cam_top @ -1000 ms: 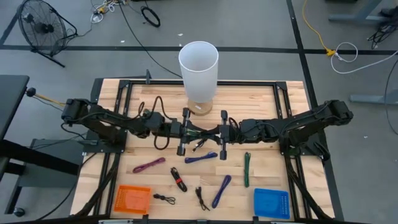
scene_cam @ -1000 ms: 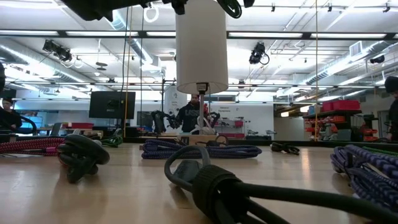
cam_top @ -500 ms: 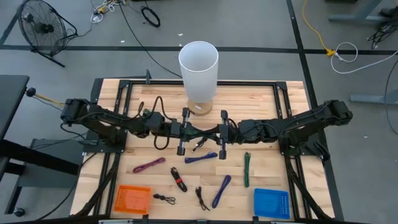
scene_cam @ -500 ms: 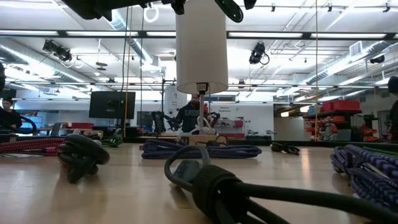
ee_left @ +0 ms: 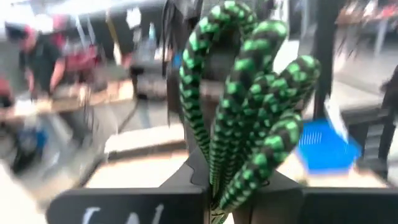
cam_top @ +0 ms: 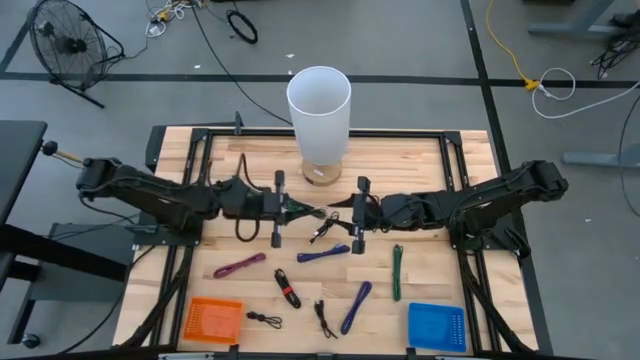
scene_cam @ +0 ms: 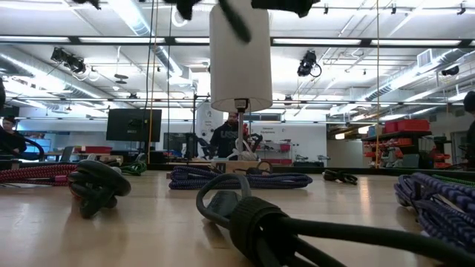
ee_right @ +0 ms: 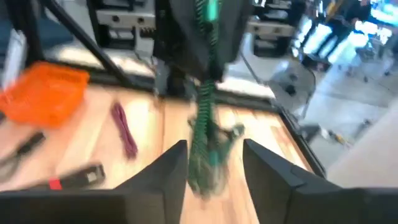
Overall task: Pick & Place USB Port
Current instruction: Put the black and green charger cable into the orange bin
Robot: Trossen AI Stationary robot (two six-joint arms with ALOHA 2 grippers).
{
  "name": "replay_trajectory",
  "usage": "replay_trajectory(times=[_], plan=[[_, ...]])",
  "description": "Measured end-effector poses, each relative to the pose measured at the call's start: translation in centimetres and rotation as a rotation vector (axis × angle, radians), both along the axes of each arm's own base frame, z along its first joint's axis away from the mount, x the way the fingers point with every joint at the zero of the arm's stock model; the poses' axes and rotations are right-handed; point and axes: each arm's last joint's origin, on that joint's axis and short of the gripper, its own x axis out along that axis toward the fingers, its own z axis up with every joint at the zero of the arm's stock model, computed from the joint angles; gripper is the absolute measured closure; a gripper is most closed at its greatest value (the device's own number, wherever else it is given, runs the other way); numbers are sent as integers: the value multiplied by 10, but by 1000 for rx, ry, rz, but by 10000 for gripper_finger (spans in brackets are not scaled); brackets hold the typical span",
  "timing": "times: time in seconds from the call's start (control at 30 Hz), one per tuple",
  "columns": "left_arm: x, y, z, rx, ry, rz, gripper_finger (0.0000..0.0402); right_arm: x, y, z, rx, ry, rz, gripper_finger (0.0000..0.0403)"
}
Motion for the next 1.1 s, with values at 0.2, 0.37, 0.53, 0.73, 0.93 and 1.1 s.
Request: replay_trajectory(times=[0.2,0.37,0.53,0.73,0.93,1.1], plan=[[-39,-20,-7,-116,259,61,379,-5,-4,-1,-11,28,-116,225],[-79,-41,-6,-297,392,46,379,-7,-7,-2,-35,41,-181,226],[-107,-58,-7,-507,524,-53,379,-8,-8,-2,-52,39,-229,230],[-126,-65,-21,-643,748,-7,379,-8,-9,-1,-63,38,-246,234],[-135,-79,-26,-804,923,-82,379,-8,-13,-1,-59,30,-302,234],[-142,-89,-29,-885,985,-43,379,-8,-22,-5,1,46,-352,234]])
